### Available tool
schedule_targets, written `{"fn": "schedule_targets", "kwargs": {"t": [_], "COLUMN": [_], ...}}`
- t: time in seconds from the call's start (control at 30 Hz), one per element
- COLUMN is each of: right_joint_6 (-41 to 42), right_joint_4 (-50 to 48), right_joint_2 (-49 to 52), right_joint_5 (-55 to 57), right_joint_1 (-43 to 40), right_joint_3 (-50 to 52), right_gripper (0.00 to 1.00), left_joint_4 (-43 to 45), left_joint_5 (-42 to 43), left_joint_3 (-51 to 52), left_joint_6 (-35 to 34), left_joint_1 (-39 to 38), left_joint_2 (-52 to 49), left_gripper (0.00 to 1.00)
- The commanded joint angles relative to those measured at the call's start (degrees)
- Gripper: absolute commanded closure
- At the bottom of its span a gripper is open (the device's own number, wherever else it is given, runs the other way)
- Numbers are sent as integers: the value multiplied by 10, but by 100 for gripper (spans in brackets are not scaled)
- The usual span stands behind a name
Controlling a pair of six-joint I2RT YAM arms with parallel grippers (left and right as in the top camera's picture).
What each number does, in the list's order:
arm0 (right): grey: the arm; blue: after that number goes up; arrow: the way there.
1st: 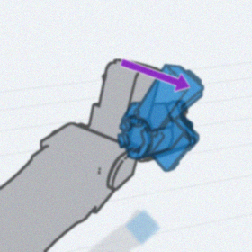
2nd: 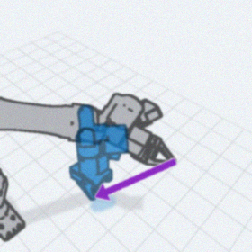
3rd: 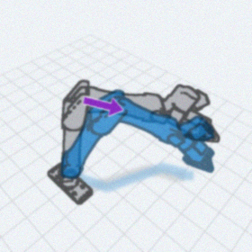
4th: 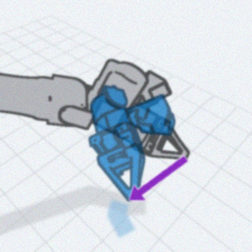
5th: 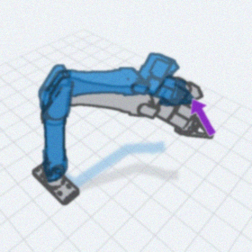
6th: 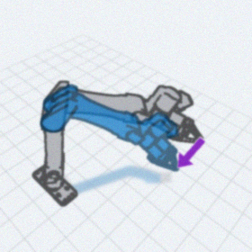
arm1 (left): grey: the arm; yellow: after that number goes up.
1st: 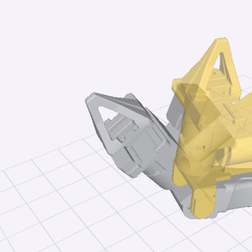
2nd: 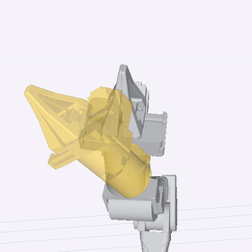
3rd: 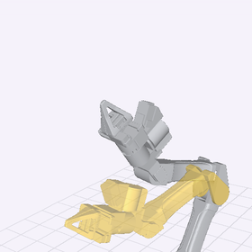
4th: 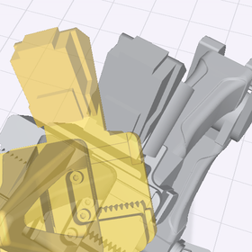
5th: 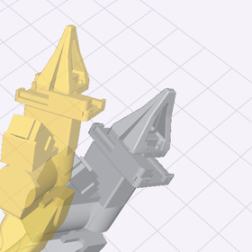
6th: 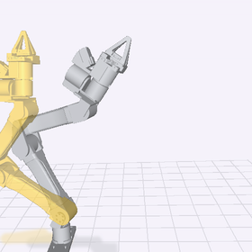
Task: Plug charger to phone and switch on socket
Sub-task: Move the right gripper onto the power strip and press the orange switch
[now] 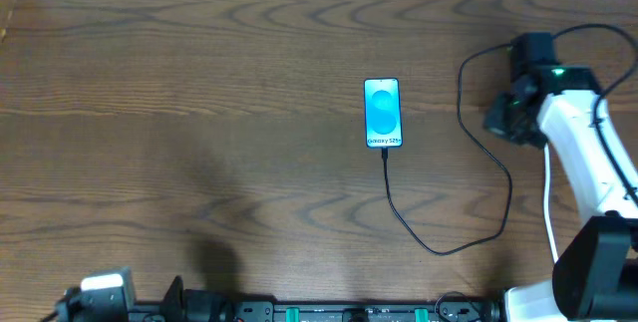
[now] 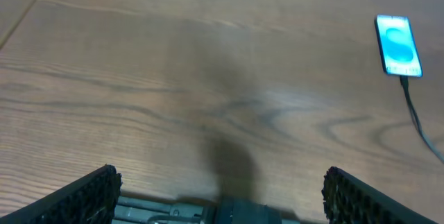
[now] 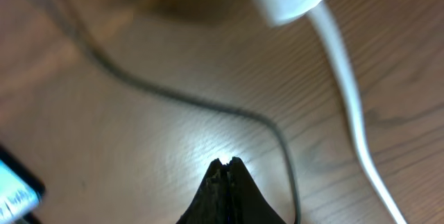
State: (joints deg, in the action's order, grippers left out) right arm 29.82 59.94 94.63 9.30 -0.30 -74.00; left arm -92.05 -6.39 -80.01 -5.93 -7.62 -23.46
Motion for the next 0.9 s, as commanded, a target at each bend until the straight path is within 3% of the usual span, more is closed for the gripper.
{"fn": "schedule_targets", "kwargs": {"t": [0.0, 0.33, 0.63, 0.87], "right_joint_6": [23, 16, -3, -3], "right_joint_4": [1, 29, 108, 73], "right_joint_2": [-14, 21, 196, 272], "right_joint_5": [21, 6, -29, -41], "right_joint_1": [-56, -144, -167, -167], "right_joint_3": [-49, -167, -365, -381], "right_gripper": [99, 99, 99, 99], "left_joint_4": [-13, -11, -11, -12], "left_joint_5": [-7, -8, -8, -19], "left_joint_3": [2, 2, 3, 3], "left_joint_6": [3, 3, 4, 3], "left_joint_1": [15, 15, 15, 15], "left_joint_2": [40, 81, 81, 82], "left_gripper": [7, 7, 7, 7]}}
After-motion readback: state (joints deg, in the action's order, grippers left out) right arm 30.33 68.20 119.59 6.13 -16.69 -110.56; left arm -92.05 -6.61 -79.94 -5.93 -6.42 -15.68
